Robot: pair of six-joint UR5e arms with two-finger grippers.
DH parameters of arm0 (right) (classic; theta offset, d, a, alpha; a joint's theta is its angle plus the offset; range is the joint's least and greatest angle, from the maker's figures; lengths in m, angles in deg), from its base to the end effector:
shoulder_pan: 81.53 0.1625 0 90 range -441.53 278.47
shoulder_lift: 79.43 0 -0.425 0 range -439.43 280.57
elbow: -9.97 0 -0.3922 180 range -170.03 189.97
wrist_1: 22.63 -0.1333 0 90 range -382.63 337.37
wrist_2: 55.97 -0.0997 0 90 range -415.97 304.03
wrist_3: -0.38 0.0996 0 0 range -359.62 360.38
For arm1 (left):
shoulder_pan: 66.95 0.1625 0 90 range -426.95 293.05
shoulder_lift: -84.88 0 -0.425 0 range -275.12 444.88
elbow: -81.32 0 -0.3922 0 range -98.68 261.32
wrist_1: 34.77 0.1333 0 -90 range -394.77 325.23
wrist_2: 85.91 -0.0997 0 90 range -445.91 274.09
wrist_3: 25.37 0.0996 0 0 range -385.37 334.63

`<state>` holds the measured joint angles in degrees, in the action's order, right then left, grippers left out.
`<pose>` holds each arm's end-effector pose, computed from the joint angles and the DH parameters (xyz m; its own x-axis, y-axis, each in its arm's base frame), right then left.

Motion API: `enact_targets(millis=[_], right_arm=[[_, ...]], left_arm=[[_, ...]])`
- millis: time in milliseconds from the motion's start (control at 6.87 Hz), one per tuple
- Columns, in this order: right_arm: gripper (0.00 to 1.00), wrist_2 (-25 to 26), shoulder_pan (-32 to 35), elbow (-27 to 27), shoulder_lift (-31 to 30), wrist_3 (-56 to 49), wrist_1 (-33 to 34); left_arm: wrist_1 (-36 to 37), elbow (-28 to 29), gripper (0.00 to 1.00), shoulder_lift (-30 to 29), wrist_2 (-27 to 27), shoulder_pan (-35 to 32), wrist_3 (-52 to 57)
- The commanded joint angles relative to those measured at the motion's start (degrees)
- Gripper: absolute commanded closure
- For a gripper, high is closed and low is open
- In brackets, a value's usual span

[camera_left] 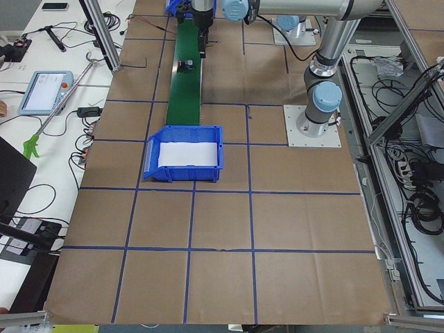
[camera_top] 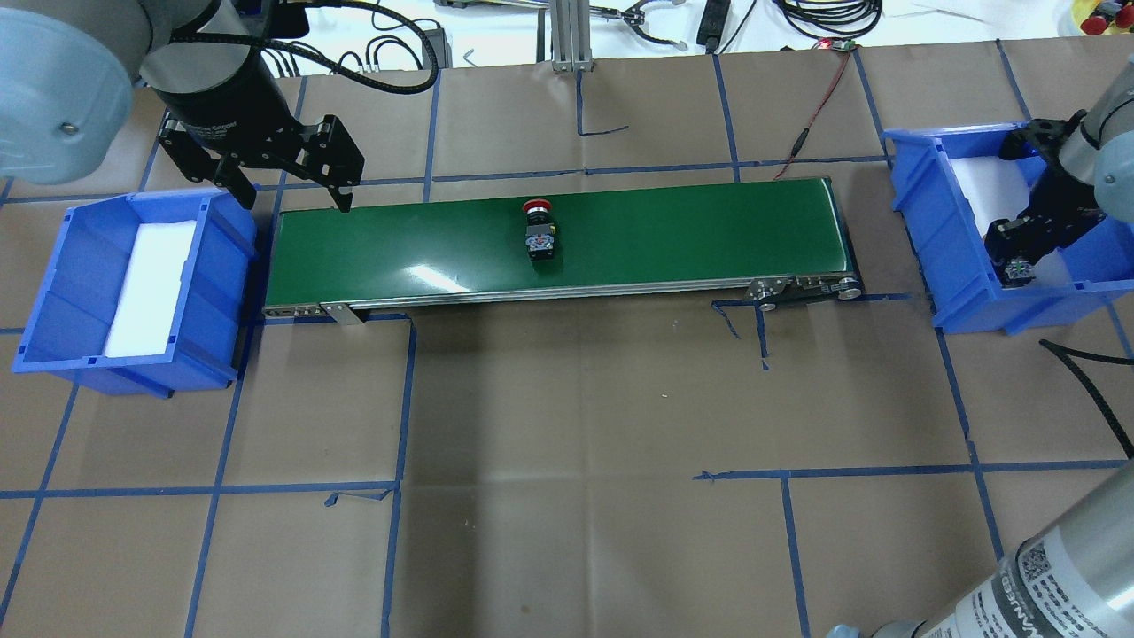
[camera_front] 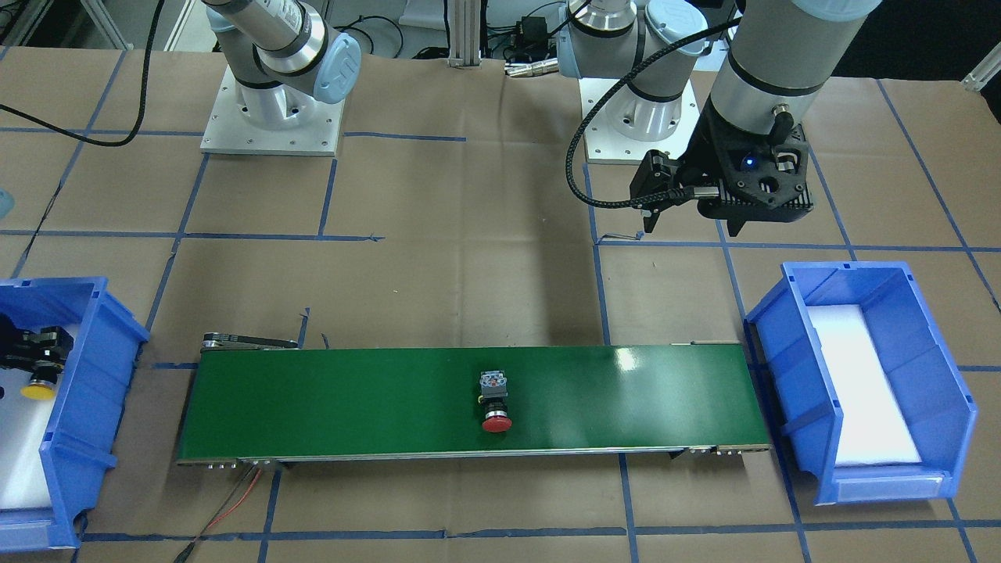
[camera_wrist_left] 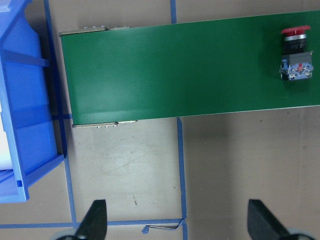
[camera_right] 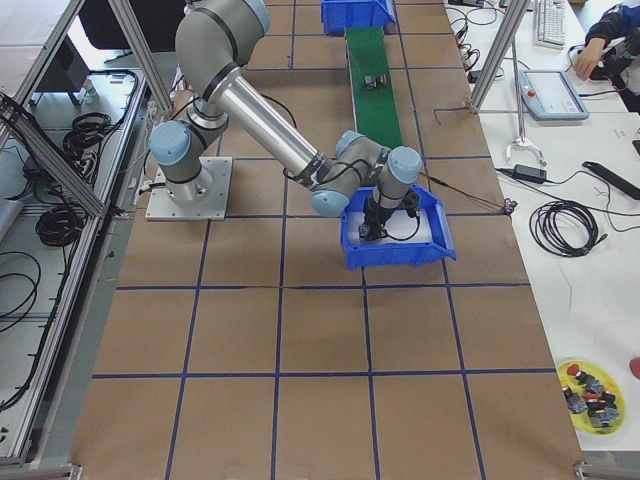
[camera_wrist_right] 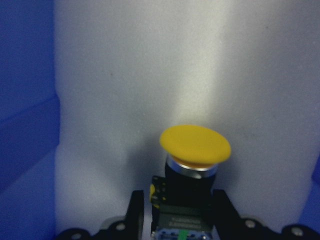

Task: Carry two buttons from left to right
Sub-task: 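Lower the yellow button into the bin and open the right gripper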

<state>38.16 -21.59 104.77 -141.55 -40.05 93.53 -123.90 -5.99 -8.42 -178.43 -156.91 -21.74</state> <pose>-0.1997 -0.5969 0.2164 -0.9830 -0.1828 -0.0192 -0.1837 0.9740 0.1328 -0.1286 -0.5169 0.4836 -0.9971 0.0624 -0.0442 0.0626 0.9980 -0.0017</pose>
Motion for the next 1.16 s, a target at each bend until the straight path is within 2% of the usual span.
enact_targets(millis=[0,291,728,1019], right_arm=[[0.02,-0.52,-0.01,0.03,-0.02,0.0,0.65],[0.01,-0.52,0.08,-1.1,-2.55,0.26,0.21],[0.0,-0.61,0.52,-1.46,-13.08,0.17,-0.05],[0.0,-0.61,7.59,-1.64,-16.97,3.57,-0.84]], left_arm=[[0.0,-0.14,0.0,0.13,-0.03,-0.03,-0.03],[0.0,-0.23,0.0,0.13,0.06,-0.03,-0.29],[0.0,-0.31,0.0,0.13,0.06,-0.03,-0.56],[0.0,-0.4,0.0,0.13,0.06,-0.12,-0.64]])
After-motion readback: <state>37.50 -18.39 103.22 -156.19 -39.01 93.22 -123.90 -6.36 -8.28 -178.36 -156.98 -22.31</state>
